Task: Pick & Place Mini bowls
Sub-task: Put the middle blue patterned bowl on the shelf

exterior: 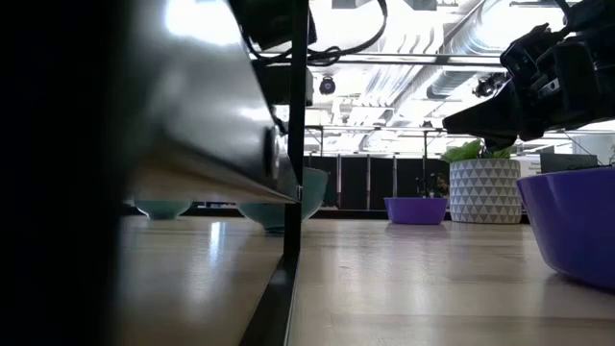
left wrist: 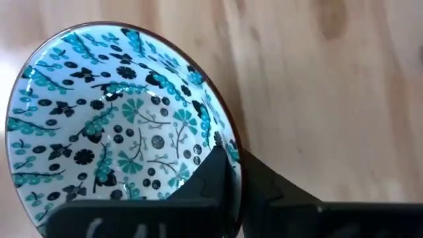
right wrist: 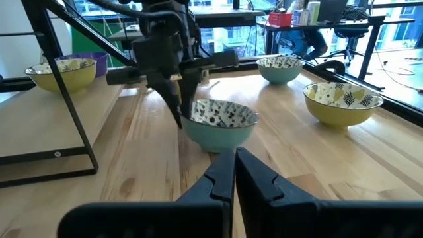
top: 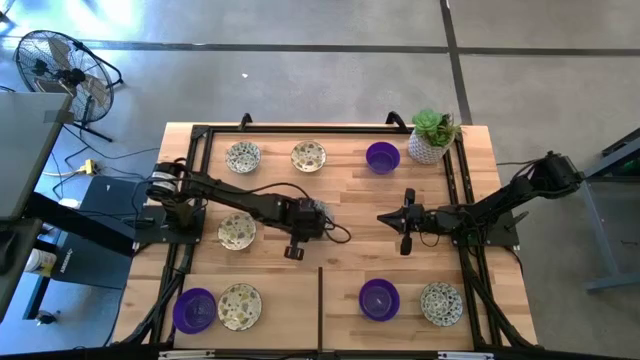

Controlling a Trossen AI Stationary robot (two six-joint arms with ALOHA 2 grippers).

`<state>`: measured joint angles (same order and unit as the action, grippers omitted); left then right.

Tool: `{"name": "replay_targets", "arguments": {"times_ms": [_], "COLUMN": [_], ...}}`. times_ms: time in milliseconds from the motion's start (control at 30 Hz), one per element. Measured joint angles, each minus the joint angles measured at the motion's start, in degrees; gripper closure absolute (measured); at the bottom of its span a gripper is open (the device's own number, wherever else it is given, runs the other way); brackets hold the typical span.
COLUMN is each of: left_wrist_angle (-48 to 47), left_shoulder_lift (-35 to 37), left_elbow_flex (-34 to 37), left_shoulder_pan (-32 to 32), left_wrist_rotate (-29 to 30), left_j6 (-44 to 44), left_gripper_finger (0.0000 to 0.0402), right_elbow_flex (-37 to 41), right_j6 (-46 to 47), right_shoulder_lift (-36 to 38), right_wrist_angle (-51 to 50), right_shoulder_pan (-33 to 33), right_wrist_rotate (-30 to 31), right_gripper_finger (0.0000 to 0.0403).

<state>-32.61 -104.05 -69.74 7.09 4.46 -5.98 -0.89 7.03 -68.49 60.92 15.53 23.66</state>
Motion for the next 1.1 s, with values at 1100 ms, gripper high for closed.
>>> {"name": "replay_targets", "arguments": {"times_ms": [1100], "left_wrist_angle": [-24.57], "left_shoulder_lift": [15.72], "left_elbow_flex": [-8.31], "left_shoulder_pan": [22.01], "left_wrist_rotate": [3.55], "left_j6": [29.56], "left_gripper_finger": [0.0392], "right_elbow_flex": [-0.22], "right_j6": [0.2], "right_shoulder_lift": [-0.04], "right_wrist_angle": [-0.28], "right_shoulder_pan": [0.26], "right_wrist_rotate": [-0.23], "right_gripper_finger": [0.0402]}}
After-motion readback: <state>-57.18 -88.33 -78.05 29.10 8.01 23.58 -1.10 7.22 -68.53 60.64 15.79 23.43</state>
